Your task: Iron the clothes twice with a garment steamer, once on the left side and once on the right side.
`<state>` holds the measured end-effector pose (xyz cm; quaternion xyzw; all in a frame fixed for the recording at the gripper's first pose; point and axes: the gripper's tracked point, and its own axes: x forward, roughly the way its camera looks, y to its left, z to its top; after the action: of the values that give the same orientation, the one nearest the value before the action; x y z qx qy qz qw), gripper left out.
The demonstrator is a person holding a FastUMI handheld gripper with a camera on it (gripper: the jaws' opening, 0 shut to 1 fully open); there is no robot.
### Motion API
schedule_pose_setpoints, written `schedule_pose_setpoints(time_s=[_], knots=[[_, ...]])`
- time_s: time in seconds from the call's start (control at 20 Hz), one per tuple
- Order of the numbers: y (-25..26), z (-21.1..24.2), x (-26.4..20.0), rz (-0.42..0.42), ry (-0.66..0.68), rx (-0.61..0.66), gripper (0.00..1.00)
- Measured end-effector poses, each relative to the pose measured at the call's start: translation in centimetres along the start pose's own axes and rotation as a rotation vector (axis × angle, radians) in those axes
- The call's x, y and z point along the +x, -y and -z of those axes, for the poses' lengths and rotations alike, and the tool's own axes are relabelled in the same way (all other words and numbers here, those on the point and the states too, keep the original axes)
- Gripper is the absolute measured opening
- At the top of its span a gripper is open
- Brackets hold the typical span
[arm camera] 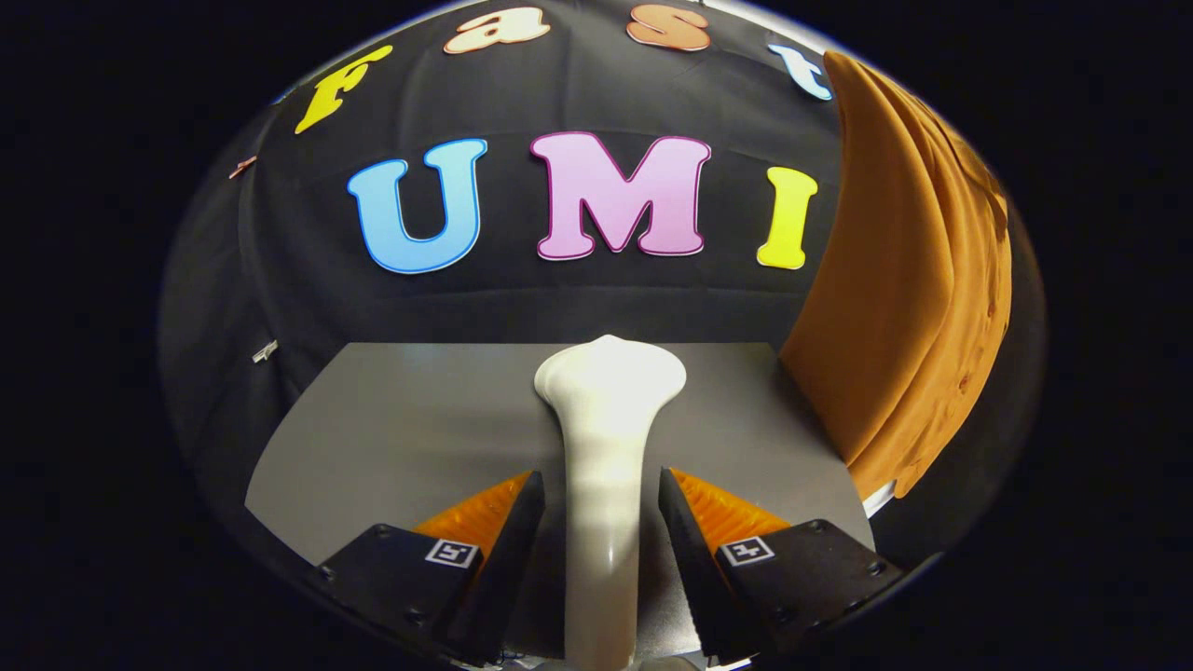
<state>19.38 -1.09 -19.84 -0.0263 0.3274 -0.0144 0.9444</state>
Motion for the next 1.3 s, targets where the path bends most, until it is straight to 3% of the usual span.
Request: schedule_pose_setpoints(time_s=[0.05,0.15,0.25,0.35,0.65,0.7,0.8,1.3], knots=[[0.4,-0.1,0.3,0.024,-0.011,-0.009,0.79],[0.3,0.5,0.9,0.013,-0.028,-0.013,0.51],[0.3,1.0,1.1,0.019,-0.076,-0.022,0.52],[0.5,1.1,2.0,0.016,-0.064,-0.03,0.43],[-0.2,1.1,1.1,-0.014,-0.041,-0.021,0.43],[-0.1,0.3,0.6,-0.015,-0.027,-0.018,0.35],[-0.1,-0.3,-0.1,-0.013,0.008,-0.026,0.35],[-1.0,-3.0,-8.8,0.006,0.23,-0.032,0.34]])
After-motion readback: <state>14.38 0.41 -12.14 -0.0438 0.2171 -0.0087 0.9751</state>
